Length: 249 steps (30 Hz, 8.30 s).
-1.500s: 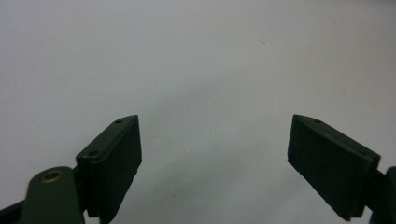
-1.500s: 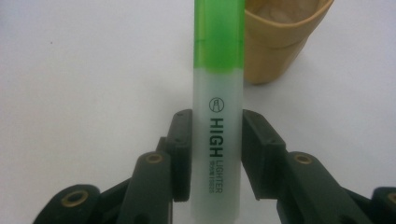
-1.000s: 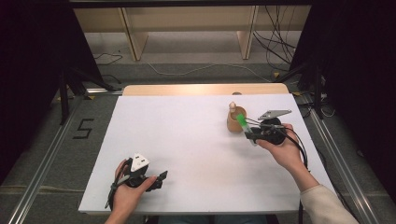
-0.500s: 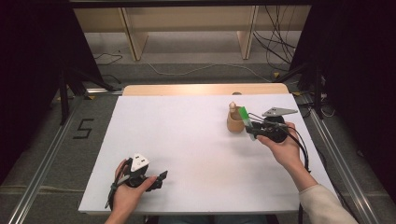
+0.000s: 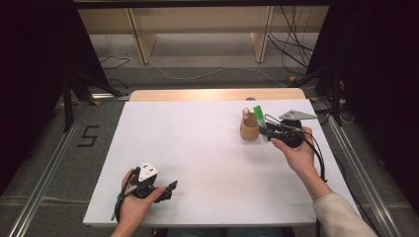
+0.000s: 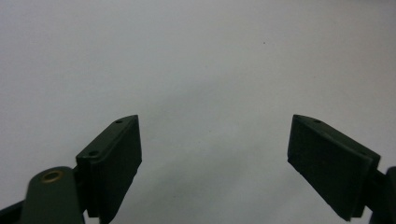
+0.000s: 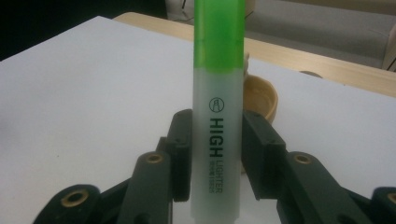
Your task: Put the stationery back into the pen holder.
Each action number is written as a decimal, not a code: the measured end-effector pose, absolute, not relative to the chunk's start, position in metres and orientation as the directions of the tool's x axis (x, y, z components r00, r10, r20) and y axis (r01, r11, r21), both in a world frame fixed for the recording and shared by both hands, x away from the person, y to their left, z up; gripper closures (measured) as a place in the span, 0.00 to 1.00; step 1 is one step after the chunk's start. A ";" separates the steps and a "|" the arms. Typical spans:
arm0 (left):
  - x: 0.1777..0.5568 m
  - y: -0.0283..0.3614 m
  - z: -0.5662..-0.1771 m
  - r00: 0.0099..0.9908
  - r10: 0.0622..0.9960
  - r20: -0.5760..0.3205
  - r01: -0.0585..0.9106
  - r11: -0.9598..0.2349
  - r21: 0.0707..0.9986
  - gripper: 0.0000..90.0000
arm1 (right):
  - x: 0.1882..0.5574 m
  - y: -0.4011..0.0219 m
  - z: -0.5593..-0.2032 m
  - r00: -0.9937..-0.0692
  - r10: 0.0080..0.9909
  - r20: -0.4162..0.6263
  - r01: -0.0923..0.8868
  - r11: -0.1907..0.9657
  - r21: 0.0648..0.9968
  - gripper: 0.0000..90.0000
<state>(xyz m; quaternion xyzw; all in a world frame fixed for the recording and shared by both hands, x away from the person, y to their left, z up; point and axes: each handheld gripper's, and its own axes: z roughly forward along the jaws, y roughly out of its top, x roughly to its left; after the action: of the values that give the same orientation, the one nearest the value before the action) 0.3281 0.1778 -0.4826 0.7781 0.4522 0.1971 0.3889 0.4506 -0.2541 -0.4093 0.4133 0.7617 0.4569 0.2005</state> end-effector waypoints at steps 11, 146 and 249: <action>0.328 0.178 -0.483 0.513 0.857 -0.045 0.550 -0.288 0.784 0.20 | 0.456 -0.250 -0.409 -0.564 0.822 0.073 0.414 0.205 0.887 0.74; 0.324 0.182 -0.483 0.502 0.863 -0.052 0.558 -0.277 0.782 0.20 | 0.510 -0.228 -0.408 -0.508 0.856 0.094 0.384 0.128 0.915 0.74; 0.325 0.181 -0.484 0.506 0.861 -0.055 0.555 -0.276 0.785 0.20 | 0.514 -0.224 -0.437 -0.502 0.863 0.055 0.395 0.173 0.902 0.73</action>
<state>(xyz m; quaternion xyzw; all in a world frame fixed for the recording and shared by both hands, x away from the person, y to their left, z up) 0.3246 0.1811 -0.4836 0.7745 0.4571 0.1955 0.3912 0.5135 -0.2241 -0.4371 0.4338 0.7252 0.4747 0.2462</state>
